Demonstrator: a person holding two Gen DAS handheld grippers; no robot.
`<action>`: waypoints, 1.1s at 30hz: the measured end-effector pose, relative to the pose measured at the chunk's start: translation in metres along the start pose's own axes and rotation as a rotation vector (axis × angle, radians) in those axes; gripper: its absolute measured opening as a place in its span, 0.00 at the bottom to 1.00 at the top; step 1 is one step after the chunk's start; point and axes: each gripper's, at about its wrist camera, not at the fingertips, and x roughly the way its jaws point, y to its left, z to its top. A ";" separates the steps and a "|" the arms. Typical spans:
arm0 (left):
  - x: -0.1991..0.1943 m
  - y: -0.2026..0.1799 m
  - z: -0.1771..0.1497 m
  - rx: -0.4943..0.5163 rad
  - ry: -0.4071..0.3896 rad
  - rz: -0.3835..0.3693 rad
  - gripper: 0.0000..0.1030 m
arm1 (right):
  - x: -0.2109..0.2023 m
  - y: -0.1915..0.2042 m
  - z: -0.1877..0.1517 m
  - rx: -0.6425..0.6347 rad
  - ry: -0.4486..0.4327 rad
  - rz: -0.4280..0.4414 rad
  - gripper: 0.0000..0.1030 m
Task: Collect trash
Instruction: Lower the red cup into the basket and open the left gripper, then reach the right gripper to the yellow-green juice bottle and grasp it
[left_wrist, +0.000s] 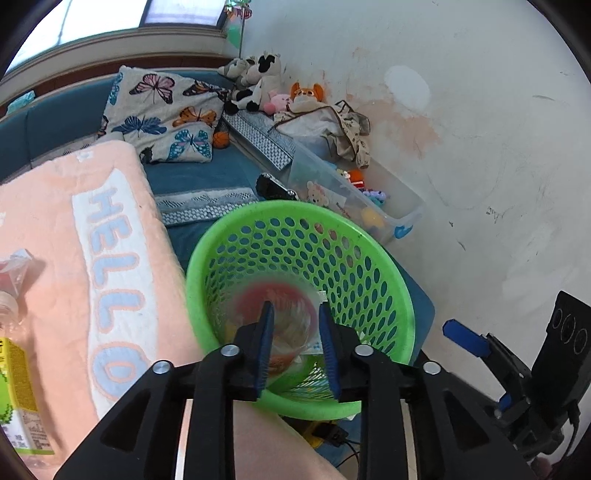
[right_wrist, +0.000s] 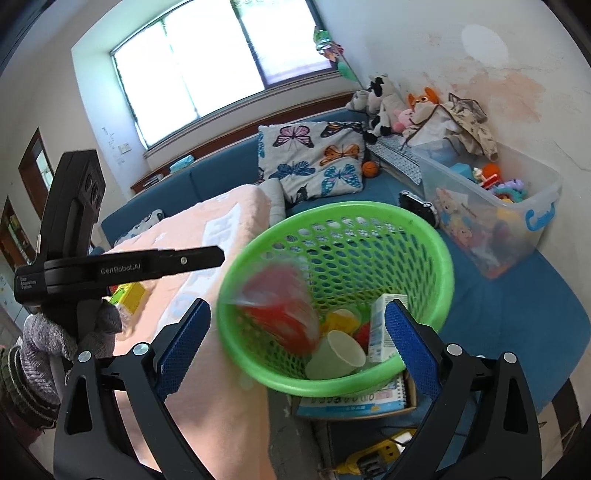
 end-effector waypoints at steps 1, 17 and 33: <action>-0.005 0.001 0.000 0.001 -0.008 0.000 0.27 | 0.000 0.004 0.000 -0.005 0.002 0.006 0.92; -0.113 0.068 -0.036 -0.042 -0.148 0.182 0.53 | 0.021 0.100 -0.006 -0.121 0.060 0.130 0.92; -0.202 0.187 -0.076 -0.225 -0.208 0.423 0.66 | 0.097 0.236 -0.019 -0.258 0.201 0.269 0.92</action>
